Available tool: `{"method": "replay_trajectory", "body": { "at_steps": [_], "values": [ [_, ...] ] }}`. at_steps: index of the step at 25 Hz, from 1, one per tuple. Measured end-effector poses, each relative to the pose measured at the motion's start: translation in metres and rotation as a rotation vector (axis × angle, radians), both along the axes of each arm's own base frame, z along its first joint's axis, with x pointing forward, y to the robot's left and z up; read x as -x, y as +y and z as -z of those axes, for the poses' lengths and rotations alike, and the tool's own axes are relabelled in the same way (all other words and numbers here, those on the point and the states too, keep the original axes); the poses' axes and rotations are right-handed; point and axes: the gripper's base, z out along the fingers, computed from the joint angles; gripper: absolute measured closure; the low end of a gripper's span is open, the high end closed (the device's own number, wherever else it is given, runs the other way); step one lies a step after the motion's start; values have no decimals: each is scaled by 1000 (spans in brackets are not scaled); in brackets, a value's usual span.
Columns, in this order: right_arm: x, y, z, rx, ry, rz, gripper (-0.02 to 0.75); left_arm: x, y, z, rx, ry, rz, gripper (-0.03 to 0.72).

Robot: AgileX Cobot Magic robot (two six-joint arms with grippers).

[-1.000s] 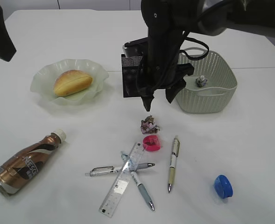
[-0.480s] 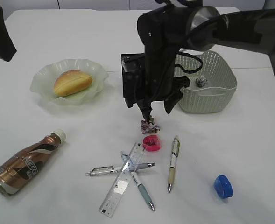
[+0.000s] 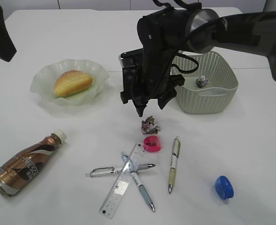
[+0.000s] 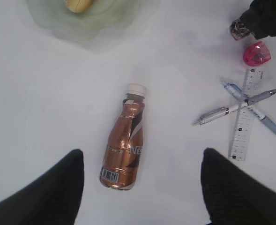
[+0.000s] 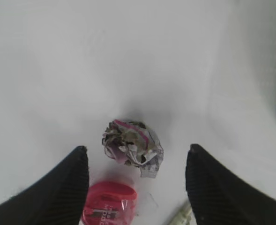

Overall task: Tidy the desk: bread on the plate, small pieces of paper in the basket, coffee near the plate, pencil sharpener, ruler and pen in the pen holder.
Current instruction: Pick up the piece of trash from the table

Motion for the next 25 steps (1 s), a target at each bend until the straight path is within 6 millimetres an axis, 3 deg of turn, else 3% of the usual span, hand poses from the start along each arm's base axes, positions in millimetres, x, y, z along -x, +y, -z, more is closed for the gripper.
{"method": "replay_trajectory", "body": {
  "at_steps": [17,25],
  "values": [
    [-1,2,0,-39,-9,51,230,0,0,0,1,0,-2,129],
    [1,1,31,15,87,76,230,0,0,0,5,2,-10,128]
  ]
}}
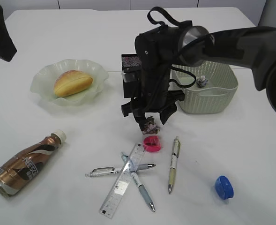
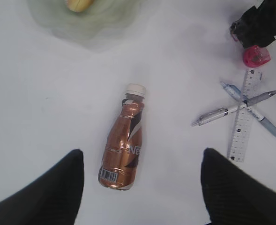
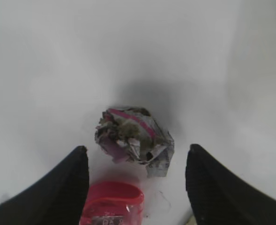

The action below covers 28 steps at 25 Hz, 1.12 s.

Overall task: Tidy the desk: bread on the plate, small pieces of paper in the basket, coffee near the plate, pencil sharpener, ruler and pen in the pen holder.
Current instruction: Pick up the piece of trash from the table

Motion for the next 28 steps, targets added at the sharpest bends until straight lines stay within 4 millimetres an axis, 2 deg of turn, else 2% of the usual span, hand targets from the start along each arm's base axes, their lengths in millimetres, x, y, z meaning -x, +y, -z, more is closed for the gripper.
{"method": "replay_trajectory", "body": {
  "at_steps": [4,28],
  "values": [
    [0,0,10,13,23,3,230,0,0,0,0,0,0,129],
    [-5,3,13,-15,-26,-1,230,0,0,0,3,1,-2,128]
  ]
}}
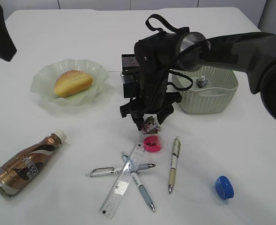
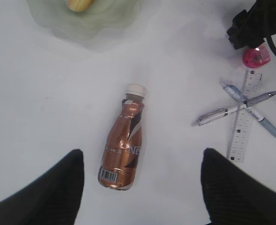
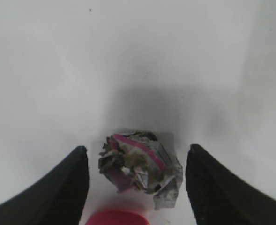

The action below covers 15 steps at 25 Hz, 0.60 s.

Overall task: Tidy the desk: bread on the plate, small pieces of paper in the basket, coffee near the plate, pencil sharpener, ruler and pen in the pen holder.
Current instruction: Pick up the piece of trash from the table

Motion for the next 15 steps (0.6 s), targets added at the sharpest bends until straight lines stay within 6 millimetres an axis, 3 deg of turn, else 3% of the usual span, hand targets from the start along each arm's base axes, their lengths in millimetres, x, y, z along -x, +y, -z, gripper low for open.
{"method": "replay_trajectory", "body": {
  "at_steps": [15],
  "values": [
    [0,0,9,11,16,-1,231,0,0,0,1,0,-1,128]
  ]
}}
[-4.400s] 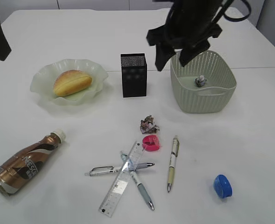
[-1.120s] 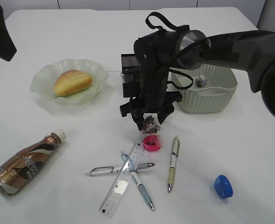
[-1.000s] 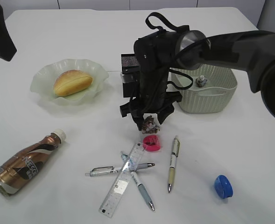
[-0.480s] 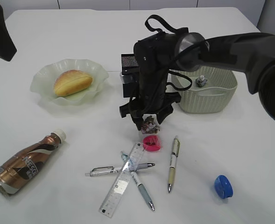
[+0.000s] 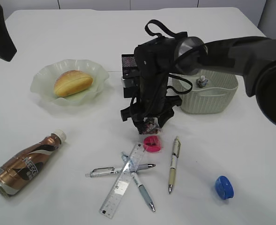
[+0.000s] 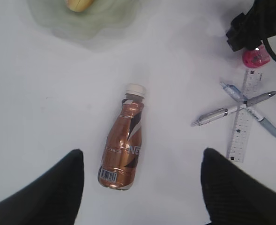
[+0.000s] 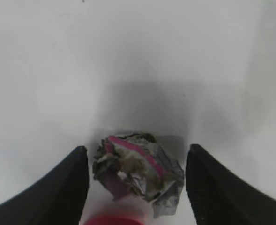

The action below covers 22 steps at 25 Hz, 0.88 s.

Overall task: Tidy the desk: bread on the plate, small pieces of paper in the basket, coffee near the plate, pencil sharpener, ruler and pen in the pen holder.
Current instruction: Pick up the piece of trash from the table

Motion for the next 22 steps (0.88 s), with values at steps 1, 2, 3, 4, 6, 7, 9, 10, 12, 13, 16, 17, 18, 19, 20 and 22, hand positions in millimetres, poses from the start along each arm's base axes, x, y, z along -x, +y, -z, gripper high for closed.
{"method": "replay_trajectory", "body": {
  "at_steps": [1,2,3,4,6,7,9,10,12,13,16,17,18,19,20,22],
  "values": [
    [0,0,2,2,4,0,231,0,0,0,0,0,0,129],
    [0,0,3,3,6,0,231,0,0,0,0,0,0,128],
    [0,0,5,5,9,0,231,0,0,0,0,0,0,129],
    [0,0,5,5,9,0,237,0,0,0,0,0,0,129],
    [0,0,5,2,11,1,267,0,0,0,0,0,0,129],
    [0,0,5,2,11,1,293,0,0,0,0,0,0,129],
    [0,0,5,2,11,1,361,0,0,0,0,0,0,129],
    [0,0,5,2,11,1,409,0,0,0,0,0,0,129],
    [0,0,5,5,9,0,520,0,0,0,0,0,0,129],
    [0,0,5,5,9,0,584,0,0,0,0,0,0,129],
    [0,0,4,8,9,-4,699,0,0,0,0,0,0,129],
    [0,0,3,12,10,-6,708,0,0,0,0,0,0,129],
    [-1,0,3,12,9,-6,712,0,0,0,0,0,0,129],
    [-2,1,0,14,7,-7,713,0,0,0,0,0,0,128],
    [-4,1,-5,11,1,-8,714,0,0,0,0,0,0,129],
    [-7,3,-16,11,-6,-13,714,0,0,0,0,0,0,128]
  ]
}}
